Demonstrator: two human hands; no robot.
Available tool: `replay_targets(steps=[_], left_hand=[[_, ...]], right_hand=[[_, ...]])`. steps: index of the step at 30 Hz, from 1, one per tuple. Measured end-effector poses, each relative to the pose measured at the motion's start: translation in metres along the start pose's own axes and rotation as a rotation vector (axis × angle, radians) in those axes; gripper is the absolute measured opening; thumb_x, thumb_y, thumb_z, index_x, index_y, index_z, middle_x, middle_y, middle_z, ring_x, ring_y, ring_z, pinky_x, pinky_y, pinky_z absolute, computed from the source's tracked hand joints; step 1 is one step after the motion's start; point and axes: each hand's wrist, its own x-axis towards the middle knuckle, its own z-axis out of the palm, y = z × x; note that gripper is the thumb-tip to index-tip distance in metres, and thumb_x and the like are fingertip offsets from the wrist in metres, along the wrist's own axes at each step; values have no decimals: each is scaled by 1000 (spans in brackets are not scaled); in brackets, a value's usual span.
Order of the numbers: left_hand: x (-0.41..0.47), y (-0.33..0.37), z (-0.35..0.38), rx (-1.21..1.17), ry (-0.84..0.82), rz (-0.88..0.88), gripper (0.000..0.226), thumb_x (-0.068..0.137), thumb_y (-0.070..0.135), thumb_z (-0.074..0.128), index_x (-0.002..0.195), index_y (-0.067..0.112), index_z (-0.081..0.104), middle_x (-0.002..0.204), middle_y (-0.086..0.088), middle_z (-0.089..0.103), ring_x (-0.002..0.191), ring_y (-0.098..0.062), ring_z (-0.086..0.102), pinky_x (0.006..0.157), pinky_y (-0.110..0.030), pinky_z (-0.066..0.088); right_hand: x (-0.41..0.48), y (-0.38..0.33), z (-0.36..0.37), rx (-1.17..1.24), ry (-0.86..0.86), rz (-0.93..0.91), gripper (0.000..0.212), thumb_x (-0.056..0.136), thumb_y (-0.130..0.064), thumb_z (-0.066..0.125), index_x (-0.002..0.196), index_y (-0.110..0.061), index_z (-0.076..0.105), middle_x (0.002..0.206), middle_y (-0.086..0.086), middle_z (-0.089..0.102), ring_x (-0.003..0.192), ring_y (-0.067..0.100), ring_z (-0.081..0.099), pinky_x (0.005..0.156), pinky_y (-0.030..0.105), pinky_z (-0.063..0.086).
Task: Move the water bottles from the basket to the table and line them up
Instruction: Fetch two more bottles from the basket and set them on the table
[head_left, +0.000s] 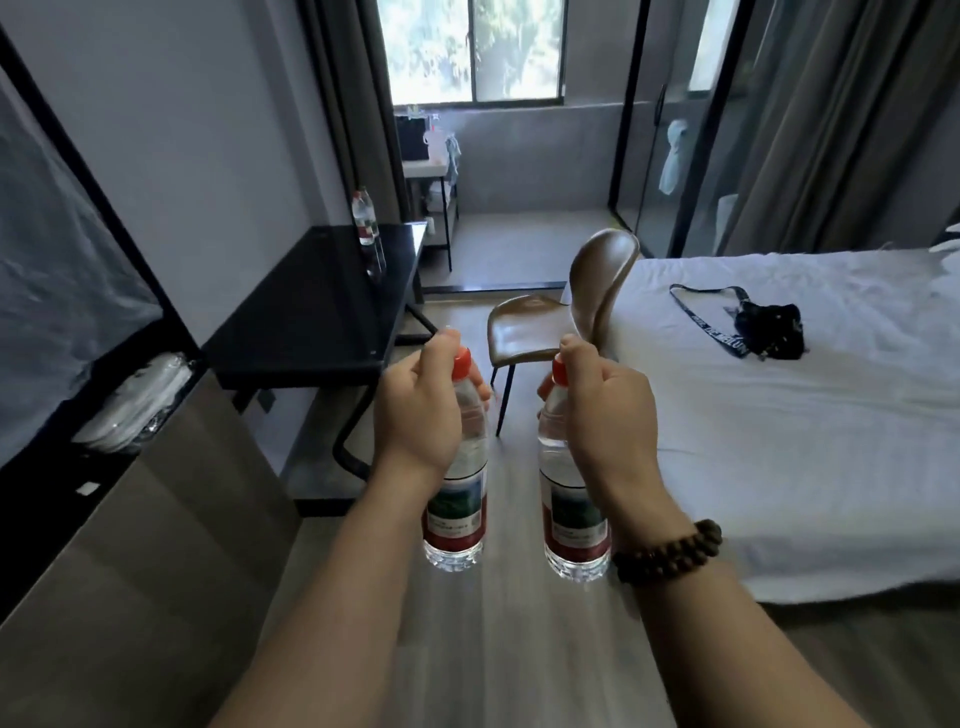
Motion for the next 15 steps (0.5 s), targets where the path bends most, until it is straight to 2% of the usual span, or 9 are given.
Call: replay_targets(steps=[2,5,7,10,13,15], left_hand=[[47,4,11,-13,33,11,53,101,40,47,74,-2,66,68,-18,68,62,-23,66,60,-33,55],[111,1,21,-35,72,40,56,103,36,47,82,-13,63,72,-27,65,63,-24,64,59,-28,55],[153,-7,25,-37,96,45,52,103,37,47,78,-6,65,70,-23,65,64,-25,65,61,-30,55],[220,-28,30,-42,107,46,51,100,40,48,72,1,66,69,-20,67,63,-25,66,62,-32,55],[291,-51,36,-54,110,39,52,101,37,49,76,-6,65,69,-22,65,62,-24,65,61,-32,55],[343,-65,42,-59,108,24,54,101,36,49,79,-12,62,68,-23,64,61,-23,64,60,-33,54]], right_hand=[[49,-1,16,1,-22,-17,58,93,-52,44,59,-13,69,61,-1,70,66,23,67,71,49,56],[114,0,46,0,-50,-24,56,93,-52,44,59,-15,70,58,-2,68,65,23,66,70,48,56],[155,5,67,8,-66,-20,52,93,-50,45,61,-19,71,57,-2,68,64,20,65,69,45,55],[214,19,103,17,-82,-57,56,100,-41,48,51,-21,66,56,1,66,58,16,59,62,39,48],[272,33,144,32,-98,-72,55,100,-42,47,60,-12,68,63,17,67,64,34,63,64,50,54],[315,41,173,11,-100,-70,55,99,-46,46,62,-12,69,63,19,66,63,35,65,67,51,57]])
